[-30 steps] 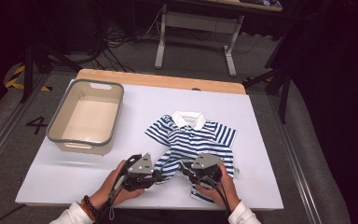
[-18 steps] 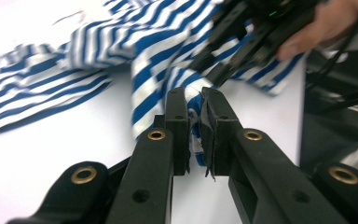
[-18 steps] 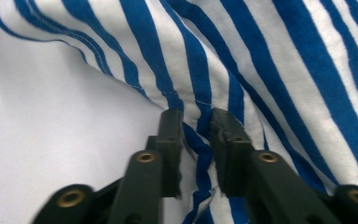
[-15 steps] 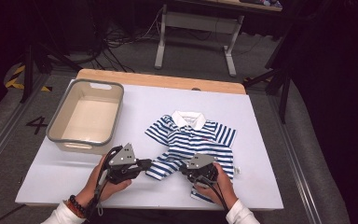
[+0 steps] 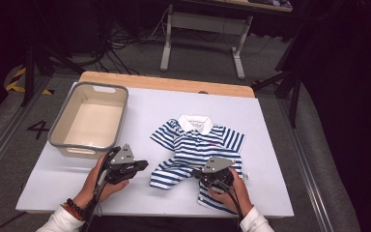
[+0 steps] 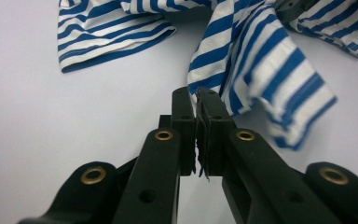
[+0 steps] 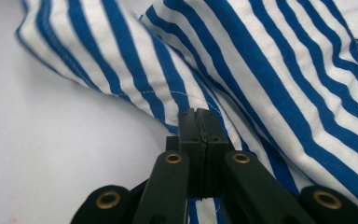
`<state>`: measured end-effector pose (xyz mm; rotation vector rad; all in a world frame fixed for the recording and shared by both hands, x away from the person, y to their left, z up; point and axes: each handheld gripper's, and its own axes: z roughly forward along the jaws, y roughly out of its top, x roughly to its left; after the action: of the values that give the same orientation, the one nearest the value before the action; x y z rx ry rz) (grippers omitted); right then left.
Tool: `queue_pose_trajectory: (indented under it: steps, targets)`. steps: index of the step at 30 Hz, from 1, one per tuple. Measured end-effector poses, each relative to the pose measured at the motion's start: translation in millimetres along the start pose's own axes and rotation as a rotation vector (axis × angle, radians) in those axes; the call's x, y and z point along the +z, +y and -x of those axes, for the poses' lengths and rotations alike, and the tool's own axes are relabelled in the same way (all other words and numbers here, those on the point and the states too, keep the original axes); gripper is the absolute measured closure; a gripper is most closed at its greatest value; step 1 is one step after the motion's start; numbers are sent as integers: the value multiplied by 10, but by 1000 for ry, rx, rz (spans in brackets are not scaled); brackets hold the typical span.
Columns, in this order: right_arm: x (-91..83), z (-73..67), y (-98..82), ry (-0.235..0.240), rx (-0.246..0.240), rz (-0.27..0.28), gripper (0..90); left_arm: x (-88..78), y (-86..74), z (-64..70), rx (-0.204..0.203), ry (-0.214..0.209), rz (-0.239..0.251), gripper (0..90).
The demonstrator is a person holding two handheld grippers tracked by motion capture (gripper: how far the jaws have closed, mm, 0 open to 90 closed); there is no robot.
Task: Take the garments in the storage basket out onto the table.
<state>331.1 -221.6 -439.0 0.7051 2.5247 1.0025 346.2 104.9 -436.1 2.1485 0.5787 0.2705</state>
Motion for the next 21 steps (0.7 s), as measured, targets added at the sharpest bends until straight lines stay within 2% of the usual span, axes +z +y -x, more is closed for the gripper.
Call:
queue_pose_trajectory:
  steps: [2, 3, 5, 7, 8, 11, 13, 16, 18, 21]
  targets:
    - [-6, -19, 7, -32, 2, 11, 775, 3, 13, 26, 7, 0, 3, 848]
    - [-11, -33, 15, -52, 3, 15, 778, 5, 18, 42, 11, -6, 7, 846]
    - [-32, -84, 38, -23, -22, 44, 800, 1, 25, 66, 19, -11, 17, 836]
    - [-36, -140, 62, -7, -40, 50, 851, -7, 33, 96, 32, -47, 37, 818]
    - [-30, -178, 74, 20, -45, 54, 857, -6, 41, 119, 39, -58, 43, 803]
    - [14, -276, 106, 53, -81, 45, 878, 13, 73, 225, 70, -102, 49, 780]
    - [62, -316, 116, 85, -77, 48, 869, 27, 100, 311, 96, -126, 49, 746]
    - [160, -375, 141, 85, -96, 31, 834, 32, 147, 432, 120, -165, 58, 659]
    - [222, -386, 167, 81, -99, 28, 805, 63, 168, 519, 133, -199, 46, 601]
    - [306, -351, 200, 69, -74, 38, 793, 118, 182, 616, 159, -201, 19, 529]
